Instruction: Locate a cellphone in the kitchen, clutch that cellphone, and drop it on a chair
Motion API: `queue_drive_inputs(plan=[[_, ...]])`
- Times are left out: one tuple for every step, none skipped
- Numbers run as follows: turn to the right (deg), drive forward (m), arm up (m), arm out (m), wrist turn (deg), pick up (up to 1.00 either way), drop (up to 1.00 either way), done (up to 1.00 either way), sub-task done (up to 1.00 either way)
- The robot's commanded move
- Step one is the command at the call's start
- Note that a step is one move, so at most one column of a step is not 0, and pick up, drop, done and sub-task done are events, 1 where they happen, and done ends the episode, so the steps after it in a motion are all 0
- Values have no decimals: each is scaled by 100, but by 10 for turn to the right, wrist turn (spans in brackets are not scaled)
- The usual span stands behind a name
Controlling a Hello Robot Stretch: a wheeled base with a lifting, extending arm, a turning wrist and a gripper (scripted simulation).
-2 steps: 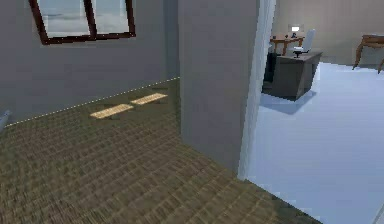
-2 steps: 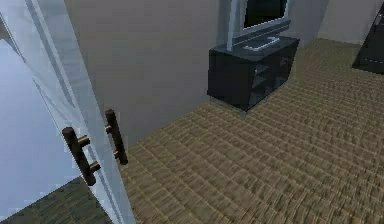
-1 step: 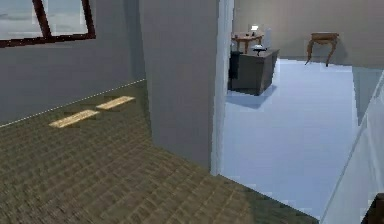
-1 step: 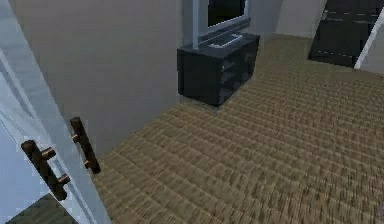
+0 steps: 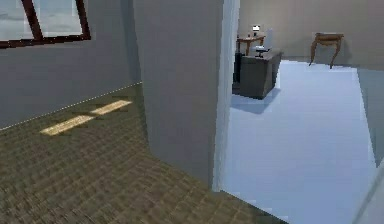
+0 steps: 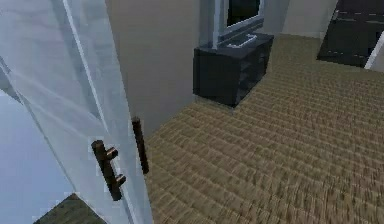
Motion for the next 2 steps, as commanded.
queue_drive_inputs(plan=[[150, 0, 0, 0, 0, 0, 0, 0, 0], [0, 25, 0, 0, 0, 0, 0, 0, 0]])
